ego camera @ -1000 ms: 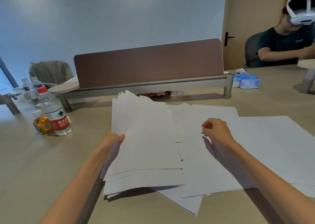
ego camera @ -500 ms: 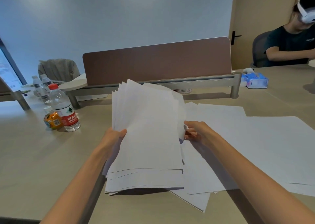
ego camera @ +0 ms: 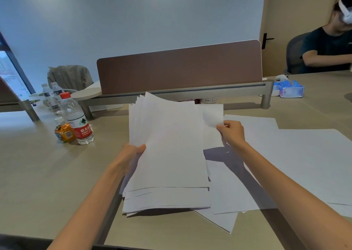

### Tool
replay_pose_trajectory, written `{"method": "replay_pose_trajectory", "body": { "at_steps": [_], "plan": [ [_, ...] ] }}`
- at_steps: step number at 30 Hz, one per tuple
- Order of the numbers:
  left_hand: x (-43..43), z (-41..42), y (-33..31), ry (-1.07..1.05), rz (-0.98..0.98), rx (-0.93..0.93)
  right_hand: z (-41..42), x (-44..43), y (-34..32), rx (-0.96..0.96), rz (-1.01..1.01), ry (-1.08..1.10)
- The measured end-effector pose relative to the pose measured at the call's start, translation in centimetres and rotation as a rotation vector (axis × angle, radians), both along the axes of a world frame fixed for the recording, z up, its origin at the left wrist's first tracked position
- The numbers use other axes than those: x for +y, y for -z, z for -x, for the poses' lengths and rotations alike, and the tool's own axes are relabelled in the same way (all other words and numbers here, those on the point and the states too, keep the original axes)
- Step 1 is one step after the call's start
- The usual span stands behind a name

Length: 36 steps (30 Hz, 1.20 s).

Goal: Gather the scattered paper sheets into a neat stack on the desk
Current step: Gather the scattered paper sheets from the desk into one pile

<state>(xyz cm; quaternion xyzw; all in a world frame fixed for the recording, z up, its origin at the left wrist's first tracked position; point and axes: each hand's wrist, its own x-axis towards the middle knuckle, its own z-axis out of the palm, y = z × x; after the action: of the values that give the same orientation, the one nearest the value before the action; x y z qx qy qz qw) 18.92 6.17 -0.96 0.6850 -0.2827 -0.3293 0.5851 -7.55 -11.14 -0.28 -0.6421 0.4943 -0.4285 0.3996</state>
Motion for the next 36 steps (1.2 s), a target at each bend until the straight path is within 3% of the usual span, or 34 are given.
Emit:
{"method": "replay_pose_trajectory", "body": {
  "at_steps": [6, 13, 18, 22, 30, 36],
  "plan": [
    [-1.0, -0.3, 0.8, -0.152, 0.0, 0.041, 2.4, -1.2, -0.8, -0.193, -0.005, 0.211],
    [-1.5, -0.2, 1.2, -0.368, -0.028, 0.07, 4.1, -1.9, -0.9, -0.331, -0.029, 0.302],
    [-1.5, 0.6, 1.1, -0.371, -0.024, 0.133, 4.7, -2.2, 0.0, -0.375, -0.082, 0.206],
    [-1.8, 2.2, 0.5, -0.203, -0.118, 0.151, 4.3, -1.3, 0.4, -0.388, -0.159, 0.05],
    [-2.9, 4.7, -0.5, 0.129, -0.173, 0.232, 5.8, -0.2, 0.1, -0.013, -0.212, -0.25],
    [-2.8, 5.3, -0.2, 0.18, -0.232, 0.236, 6.2, -0.3, 0.8, 0.159, -0.211, -0.438]
  ]
}}
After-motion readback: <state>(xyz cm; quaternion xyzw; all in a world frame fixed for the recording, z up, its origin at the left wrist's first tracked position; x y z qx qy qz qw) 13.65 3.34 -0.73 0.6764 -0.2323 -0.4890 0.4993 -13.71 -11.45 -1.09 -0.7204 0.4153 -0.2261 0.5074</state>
